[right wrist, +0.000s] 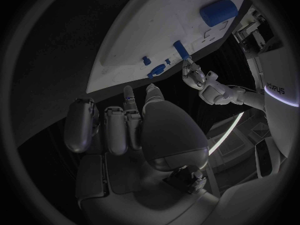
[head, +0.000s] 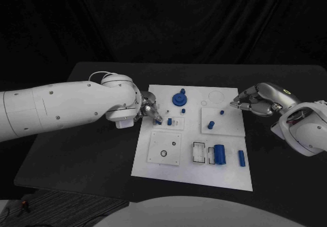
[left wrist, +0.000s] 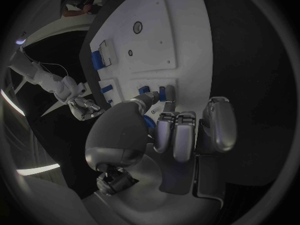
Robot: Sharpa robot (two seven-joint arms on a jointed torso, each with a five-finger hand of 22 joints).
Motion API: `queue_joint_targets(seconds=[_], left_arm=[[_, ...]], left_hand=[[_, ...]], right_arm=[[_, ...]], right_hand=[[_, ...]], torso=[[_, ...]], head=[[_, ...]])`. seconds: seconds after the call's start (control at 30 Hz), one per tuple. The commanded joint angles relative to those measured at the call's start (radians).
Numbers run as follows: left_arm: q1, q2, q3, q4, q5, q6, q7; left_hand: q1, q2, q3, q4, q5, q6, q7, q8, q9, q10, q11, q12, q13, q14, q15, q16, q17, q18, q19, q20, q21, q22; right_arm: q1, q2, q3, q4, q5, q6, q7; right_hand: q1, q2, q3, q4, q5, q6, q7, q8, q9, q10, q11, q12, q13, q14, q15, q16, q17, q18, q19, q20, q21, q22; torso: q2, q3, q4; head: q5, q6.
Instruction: Assemble the parts on the task board
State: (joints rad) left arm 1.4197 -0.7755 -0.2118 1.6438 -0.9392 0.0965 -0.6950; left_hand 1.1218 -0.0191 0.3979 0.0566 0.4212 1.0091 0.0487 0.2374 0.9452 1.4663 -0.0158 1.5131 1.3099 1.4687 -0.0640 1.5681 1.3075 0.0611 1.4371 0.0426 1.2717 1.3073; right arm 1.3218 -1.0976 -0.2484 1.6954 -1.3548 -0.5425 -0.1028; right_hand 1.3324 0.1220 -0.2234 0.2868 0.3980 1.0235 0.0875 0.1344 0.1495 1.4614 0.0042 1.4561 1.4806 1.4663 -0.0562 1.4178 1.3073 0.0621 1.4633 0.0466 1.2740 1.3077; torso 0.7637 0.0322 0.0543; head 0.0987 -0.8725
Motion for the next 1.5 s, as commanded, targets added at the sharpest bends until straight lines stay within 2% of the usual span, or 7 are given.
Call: queue_joint_targets(seconds=[0.03,0.2,0.33,0.47,0.73,0.87,1.5], left_arm=[[-0.005,0.003,-0.004,-0.002,-0.001,0.037,-0.001],[-0.005,0.007,-0.004,-0.007,-0.001,0.042,-0.001],[-0.005,0.009,-0.004,-0.01,-0.001,0.046,0.0],[-0.005,0.01,-0.004,-0.011,-0.001,0.046,0.005],[-0.006,0.002,-0.004,-0.001,-0.001,0.021,0.025],[-0.006,-0.001,-0.004,0.002,-0.001,0.01,0.037],[-0.005,-0.007,-0.004,0.003,-0.001,0.003,0.057]], left_hand=[[-0.001,0.008,0.006,0.002,0.002,0.003,-0.004,0.005,-0.001,0.052,-0.008,0.0,0.212,0.102,-0.006,0.003,0.263,0.004,-0.007,0.0,-0.004,0.177],[-0.007,0.006,0.007,0.003,-0.003,0.001,-0.003,0.004,-0.001,0.052,-0.007,0.0,0.212,0.102,-0.006,0.003,0.263,0.004,-0.007,0.0,-0.004,0.177],[-0.026,0.006,0.01,0.008,-0.038,0.0,-0.002,0.003,-0.001,0.051,-0.007,-0.001,0.211,0.102,-0.005,0.003,0.263,0.004,-0.008,0.0,-0.006,0.176],[-0.034,0.007,0.009,0.013,-0.046,0.001,-0.002,0.003,-0.001,0.051,-0.006,-0.001,0.211,0.102,-0.005,0.003,0.263,0.004,-0.007,0.001,-0.005,0.177],[-0.03,0.008,0.02,0.004,-0.028,0.004,-0.005,0.006,0.001,0.053,-0.008,0.001,0.213,0.102,-0.006,0.003,0.263,0.004,-0.006,0.0,-0.004,0.177],[-0.039,0.018,0.028,0.011,-0.018,0.004,-0.003,0.007,0.002,0.052,-0.007,0.0,0.212,0.102,-0.006,0.003,0.263,0.004,-0.007,0.0,-0.005,0.177],[-0.046,0.031,0.038,0.019,-0.014,0.005,-0.002,0.009,0.003,0.05,-0.007,-0.002,0.21,0.102,-0.006,0.003,0.263,0.004,-0.006,0.0,-0.004,0.177]], right_arm=[[-0.003,-0.001,0.0,0.0,-0.002,-0.005,-0.012],[-0.003,0.0,0.0,-0.001,-0.002,-0.005,-0.012],[-0.003,-0.001,0.0,0.0,-0.002,-0.004,-0.013],[-0.003,-0.002,0.0,0.0,-0.002,-0.004,-0.014],[-0.003,-0.003,0.0,-0.001,-0.002,-0.003,-0.015],[-0.003,-0.003,0.0,-0.001,-0.002,-0.002,-0.016],[-0.005,-0.002,0.0,-0.003,-0.002,-0.001,-0.019]], right_hand=[[0.006,0.008,0.003,0.001,0.002,0.007,0.0,-0.004,-0.001,0.053,0.0,-0.007,-0.04,0.062,-0.007,-0.002,0.035,-0.002,0.004,0.0,-0.003,0.183],[0.006,0.008,0.003,0.001,0.002,0.007,0.0,-0.004,-0.001,0.053,0.0,-0.007,-0.04,0.062,-0.007,-0.002,0.035,-0.002,0.004,0.0,-0.003,0.183],[0.006,0.008,0.003,0.001,0.002,0.007,0.0,-0.004,-0.001,0.053,0.0,-0.007,-0.04,0.062,-0.007,-0.002,0.035,-0.002,0.004,0.0,-0.003,0.183],[0.007,0.008,0.004,0.0,0.003,0.007,0.0,-0.004,-0.001,0.053,0.0,-0.007,-0.04,0.062,-0.007,-0.002,0.034,-0.001,0.004,0.0,-0.004,0.183],[0.008,0.009,0.004,0.0,0.005,0.007,0.0,-0.004,-0.001,0.053,0.0,-0.007,-0.04,0.062,-0.007,-0.002,0.034,-0.002,0.004,0.0,-0.003,0.183],[0.009,0.009,0.005,-0.001,0.006,0.007,0.0,-0.005,-0.001,0.053,0.0,-0.008,-0.041,0.062,-0.007,-0.003,0.033,-0.001,0.004,0.0,-0.003,0.183],[0.012,0.012,0.007,-0.001,0.007,0.007,0.0,-0.005,-0.001,0.053,0.0,-0.008,-0.041,0.062,-0.007,-0.003,0.032,-0.001,0.003,0.0,-0.006,0.182]], torso=[[0.0,-0.0001,0.0006],[0.0,-0.0001,0.0005],[0.0,0.0,-0.0001],[0.0,-0.0005,0.0001],[-0.001,-0.0009,0.0012],[0.0,-0.0014,0.0004],[-0.001,-0.0003,0.0001]], head=[[-0.002,0.0],[-0.001,0.0],[-0.001,0.0],[-0.002,0.0],[-0.002,0.0],[-0.002,0.0],[-0.002,0.0]])
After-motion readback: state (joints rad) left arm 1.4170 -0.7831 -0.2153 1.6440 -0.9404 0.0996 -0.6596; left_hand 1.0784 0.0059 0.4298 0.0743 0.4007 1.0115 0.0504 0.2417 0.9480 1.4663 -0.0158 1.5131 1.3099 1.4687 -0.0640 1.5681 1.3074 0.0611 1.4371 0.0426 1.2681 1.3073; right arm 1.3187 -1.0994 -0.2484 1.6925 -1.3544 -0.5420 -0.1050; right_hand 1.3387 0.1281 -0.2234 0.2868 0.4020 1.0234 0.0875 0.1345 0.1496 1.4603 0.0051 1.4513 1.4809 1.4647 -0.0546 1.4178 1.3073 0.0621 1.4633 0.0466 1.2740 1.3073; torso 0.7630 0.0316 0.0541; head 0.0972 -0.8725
